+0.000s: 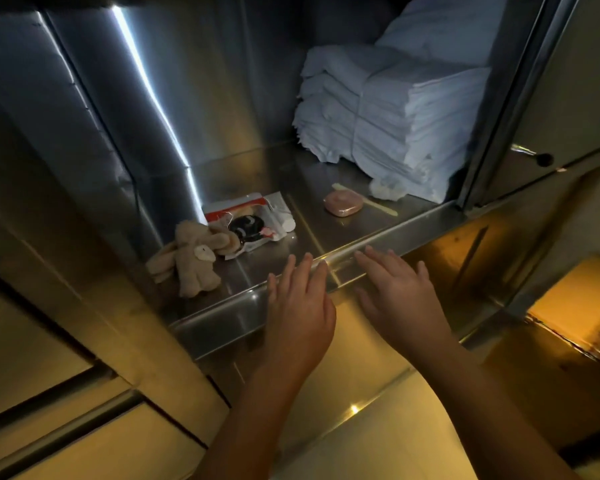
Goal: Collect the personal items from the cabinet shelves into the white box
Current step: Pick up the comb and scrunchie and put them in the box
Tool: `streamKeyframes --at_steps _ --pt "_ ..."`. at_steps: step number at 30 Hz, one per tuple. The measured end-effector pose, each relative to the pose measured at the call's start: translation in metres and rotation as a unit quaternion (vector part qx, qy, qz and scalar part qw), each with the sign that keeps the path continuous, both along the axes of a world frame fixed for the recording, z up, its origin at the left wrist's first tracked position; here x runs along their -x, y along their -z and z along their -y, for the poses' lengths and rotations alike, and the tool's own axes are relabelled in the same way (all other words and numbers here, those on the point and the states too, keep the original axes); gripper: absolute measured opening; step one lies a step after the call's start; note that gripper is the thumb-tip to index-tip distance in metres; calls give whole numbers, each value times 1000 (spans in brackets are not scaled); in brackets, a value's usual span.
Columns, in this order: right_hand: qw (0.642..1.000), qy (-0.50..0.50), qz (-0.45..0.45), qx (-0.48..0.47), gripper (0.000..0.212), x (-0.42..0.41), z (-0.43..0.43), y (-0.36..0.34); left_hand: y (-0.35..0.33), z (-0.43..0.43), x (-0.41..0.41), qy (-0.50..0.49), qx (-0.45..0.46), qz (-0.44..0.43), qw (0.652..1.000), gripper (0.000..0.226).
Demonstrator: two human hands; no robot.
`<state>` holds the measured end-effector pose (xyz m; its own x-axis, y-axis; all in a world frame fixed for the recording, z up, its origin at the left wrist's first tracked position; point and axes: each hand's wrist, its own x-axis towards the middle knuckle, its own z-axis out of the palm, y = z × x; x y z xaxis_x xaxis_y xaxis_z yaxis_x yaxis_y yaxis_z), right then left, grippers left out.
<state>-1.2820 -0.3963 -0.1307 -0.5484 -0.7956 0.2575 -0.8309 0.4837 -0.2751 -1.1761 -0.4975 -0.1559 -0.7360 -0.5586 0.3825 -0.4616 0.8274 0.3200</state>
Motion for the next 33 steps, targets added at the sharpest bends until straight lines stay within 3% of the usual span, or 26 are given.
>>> streamKeyframes --at_steps 18,27,33 --pt "993 -107 6 -43 53 206 62 20 9 52 185 -100 -17 19 995 51" --pt "987 -157 -23 -40 49 244 90 42 15 85 234 -120 -15 100 988 56" --pt "985 -170 -23 -34 50 248 85 52 19 79 232 -123 -31 97 987 58"
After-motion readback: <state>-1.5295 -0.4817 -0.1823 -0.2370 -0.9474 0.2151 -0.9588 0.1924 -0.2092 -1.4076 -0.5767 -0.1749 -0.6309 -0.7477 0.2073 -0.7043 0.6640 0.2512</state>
